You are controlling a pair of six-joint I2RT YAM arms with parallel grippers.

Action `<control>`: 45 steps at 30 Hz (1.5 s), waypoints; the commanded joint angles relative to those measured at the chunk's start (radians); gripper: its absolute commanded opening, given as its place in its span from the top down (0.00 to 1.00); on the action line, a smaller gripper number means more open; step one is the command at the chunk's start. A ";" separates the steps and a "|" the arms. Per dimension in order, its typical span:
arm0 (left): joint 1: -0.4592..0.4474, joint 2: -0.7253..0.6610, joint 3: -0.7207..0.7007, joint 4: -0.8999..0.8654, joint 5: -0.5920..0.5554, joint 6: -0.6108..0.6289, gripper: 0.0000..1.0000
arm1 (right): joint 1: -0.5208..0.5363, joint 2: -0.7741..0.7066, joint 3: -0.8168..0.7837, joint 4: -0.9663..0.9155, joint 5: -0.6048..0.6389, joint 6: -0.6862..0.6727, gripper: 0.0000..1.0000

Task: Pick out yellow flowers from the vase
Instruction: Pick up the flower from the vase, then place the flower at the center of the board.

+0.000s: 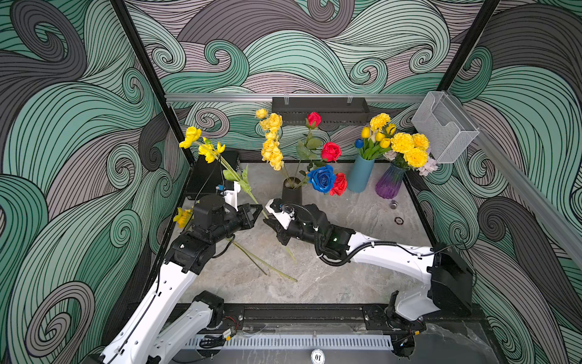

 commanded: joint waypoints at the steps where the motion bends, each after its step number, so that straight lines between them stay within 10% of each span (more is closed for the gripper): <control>1: -0.004 -0.011 0.006 0.027 0.001 0.006 0.94 | 0.007 0.004 0.031 -0.026 -0.012 -0.009 0.94; 8: -0.003 -0.058 0.009 -0.006 -0.093 0.062 0.77 | 0.005 0.012 0.045 -0.063 -0.001 -0.003 0.95; 18: -0.003 -0.374 0.096 -0.138 -0.574 0.269 0.31 | 0.013 0.097 0.097 -0.242 -0.040 -0.016 0.96; 45: -0.003 -0.495 0.010 -0.138 -0.760 0.444 0.22 | 0.032 0.586 0.593 -0.646 -0.177 0.077 0.96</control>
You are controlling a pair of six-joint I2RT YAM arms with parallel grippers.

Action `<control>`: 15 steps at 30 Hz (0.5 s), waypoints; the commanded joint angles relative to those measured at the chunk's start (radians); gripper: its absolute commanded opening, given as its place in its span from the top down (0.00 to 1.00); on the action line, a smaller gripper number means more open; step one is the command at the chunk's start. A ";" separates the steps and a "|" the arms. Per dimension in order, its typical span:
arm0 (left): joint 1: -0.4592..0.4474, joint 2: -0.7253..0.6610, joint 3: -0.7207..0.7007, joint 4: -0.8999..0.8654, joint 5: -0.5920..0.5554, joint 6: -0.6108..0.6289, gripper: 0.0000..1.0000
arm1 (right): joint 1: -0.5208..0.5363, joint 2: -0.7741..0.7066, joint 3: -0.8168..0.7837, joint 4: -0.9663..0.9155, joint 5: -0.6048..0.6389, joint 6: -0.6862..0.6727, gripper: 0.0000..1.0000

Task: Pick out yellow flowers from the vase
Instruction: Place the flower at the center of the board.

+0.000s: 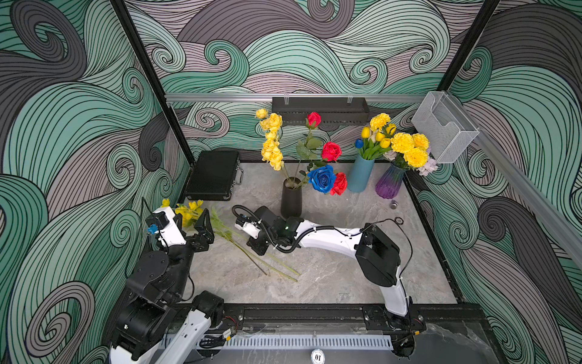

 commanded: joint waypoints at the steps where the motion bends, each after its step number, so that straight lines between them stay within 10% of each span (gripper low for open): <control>1: -0.003 -0.010 -0.007 0.006 -0.024 0.030 0.22 | -0.016 0.027 0.045 -0.075 -0.032 0.044 0.96; 15: -0.003 0.002 -0.030 0.013 -0.019 0.037 0.21 | -0.068 0.149 0.128 -0.138 -0.105 0.132 0.81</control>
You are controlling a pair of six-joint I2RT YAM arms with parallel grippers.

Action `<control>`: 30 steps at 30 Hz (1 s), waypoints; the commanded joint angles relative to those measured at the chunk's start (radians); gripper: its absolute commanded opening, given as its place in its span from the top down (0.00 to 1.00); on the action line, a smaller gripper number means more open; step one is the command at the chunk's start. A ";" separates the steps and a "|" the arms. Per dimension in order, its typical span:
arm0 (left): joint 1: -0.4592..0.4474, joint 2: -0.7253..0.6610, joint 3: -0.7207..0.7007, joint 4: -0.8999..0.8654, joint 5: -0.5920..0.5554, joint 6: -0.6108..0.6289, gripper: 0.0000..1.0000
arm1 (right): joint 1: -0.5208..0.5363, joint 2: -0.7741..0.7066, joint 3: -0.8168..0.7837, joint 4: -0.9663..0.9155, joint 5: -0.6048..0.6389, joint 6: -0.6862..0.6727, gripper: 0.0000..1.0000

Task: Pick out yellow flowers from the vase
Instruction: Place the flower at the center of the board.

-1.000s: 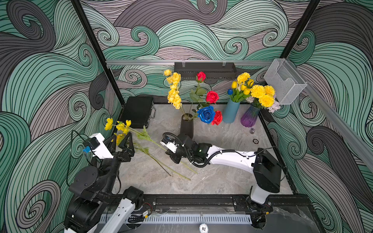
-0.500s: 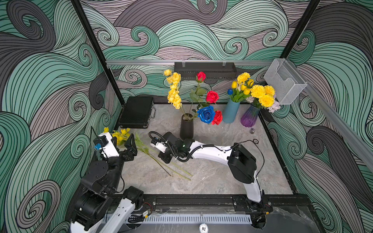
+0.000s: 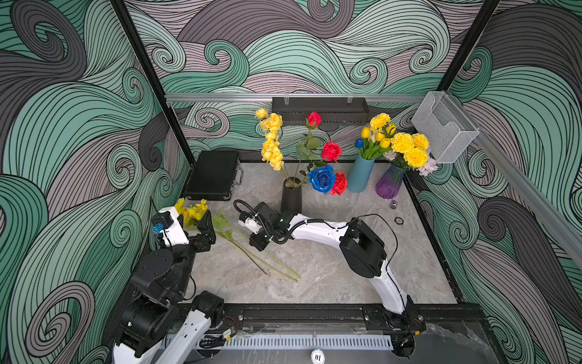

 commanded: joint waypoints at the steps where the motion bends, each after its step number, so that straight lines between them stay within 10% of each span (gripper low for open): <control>1: -0.004 0.003 -0.008 0.012 -0.014 0.017 0.21 | -0.004 0.017 0.023 -0.045 -0.005 0.031 0.79; 13: -0.002 0.026 -0.012 0.019 -0.014 0.018 0.21 | -0.007 -0.072 -0.084 0.027 0.056 0.011 0.51; 30: 0.008 0.163 -0.028 0.080 0.082 -0.154 0.21 | 0.011 -0.575 -0.619 0.376 0.409 -0.127 0.44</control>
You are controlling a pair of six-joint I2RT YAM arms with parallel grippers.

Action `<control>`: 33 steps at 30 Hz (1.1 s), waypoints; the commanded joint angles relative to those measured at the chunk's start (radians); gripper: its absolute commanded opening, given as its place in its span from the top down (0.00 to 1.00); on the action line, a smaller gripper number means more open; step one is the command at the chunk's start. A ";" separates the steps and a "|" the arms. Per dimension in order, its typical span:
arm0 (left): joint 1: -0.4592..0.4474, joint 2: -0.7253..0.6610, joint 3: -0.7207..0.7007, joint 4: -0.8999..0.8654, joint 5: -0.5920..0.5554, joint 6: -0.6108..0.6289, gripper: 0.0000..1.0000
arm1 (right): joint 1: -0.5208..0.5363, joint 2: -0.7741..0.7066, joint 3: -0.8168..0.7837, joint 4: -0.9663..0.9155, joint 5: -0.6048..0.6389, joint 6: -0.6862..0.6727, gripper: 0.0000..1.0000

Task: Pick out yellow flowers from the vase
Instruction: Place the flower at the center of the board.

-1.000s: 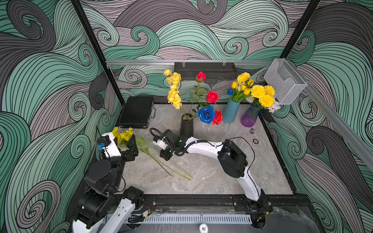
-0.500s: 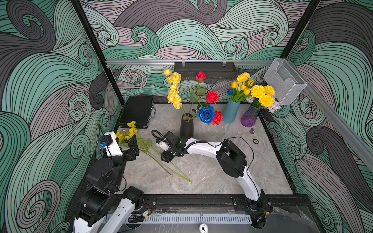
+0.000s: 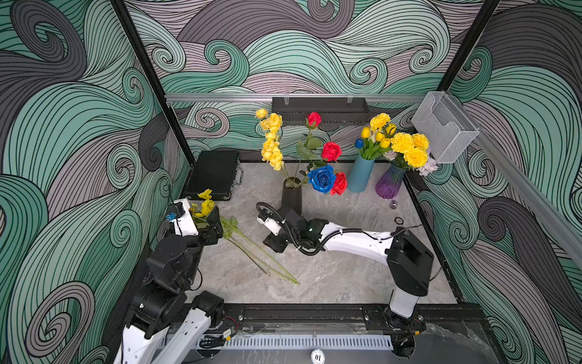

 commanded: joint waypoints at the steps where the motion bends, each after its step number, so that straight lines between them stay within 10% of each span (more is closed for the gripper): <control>1: 0.007 0.056 -0.023 0.077 0.084 -0.100 0.21 | 0.004 -0.096 -0.122 0.125 0.155 -0.047 0.44; 17: 0.010 0.644 0.052 0.495 0.558 -0.219 0.28 | -0.013 -0.442 -0.476 0.340 0.362 -0.061 0.44; 33: 0.031 1.006 0.019 1.024 0.699 -0.330 0.35 | -0.176 -0.678 -0.657 0.395 0.311 0.009 0.40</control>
